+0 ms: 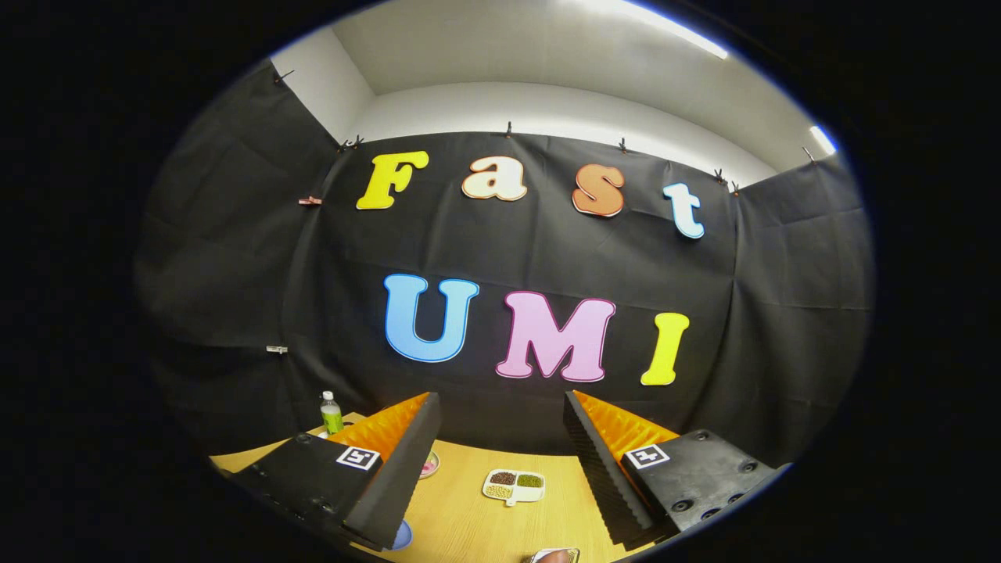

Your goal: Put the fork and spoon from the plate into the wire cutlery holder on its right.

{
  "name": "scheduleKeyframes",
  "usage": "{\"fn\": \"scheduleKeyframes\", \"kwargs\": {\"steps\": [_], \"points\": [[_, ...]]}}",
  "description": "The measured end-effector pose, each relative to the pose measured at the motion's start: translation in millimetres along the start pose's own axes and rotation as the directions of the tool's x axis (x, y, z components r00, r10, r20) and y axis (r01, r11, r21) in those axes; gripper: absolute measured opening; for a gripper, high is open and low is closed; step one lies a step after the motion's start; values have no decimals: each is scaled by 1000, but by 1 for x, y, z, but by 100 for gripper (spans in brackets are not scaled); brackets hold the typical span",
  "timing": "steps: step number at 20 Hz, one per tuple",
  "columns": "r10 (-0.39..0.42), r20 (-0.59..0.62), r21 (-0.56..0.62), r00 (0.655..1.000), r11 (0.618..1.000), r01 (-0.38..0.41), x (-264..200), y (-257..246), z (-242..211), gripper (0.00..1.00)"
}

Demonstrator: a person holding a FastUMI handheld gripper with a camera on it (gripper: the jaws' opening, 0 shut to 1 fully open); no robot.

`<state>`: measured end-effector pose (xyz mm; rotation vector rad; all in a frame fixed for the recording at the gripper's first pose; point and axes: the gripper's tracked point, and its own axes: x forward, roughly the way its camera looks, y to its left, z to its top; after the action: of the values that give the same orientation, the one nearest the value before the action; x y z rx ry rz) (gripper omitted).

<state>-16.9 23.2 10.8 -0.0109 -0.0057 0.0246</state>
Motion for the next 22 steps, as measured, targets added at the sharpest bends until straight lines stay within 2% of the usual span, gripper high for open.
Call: {"fn": "scheduleKeyframes", "kwargs": {"steps": [4,6,7,9,12,16,19,22], "points": [[84,-82,33,993,996,-82,-2,30,-18,97],[177,-182,99,967,982,-161,-7,60,-43,98],[225,-247,140,942,971,-195,-11,77,-60,98],[312,-381,205,870,946,-250,-22,108,-99,98],[387,-548,248,742,922,-297,-39,146,-160,98],[411,-724,247,554,905,-347,-58,183,-242,98],[414,-810,282,416,896,-344,-77,206,-296,97],[401,-863,314,308,902,-296,-85,222,-337,84]]}}
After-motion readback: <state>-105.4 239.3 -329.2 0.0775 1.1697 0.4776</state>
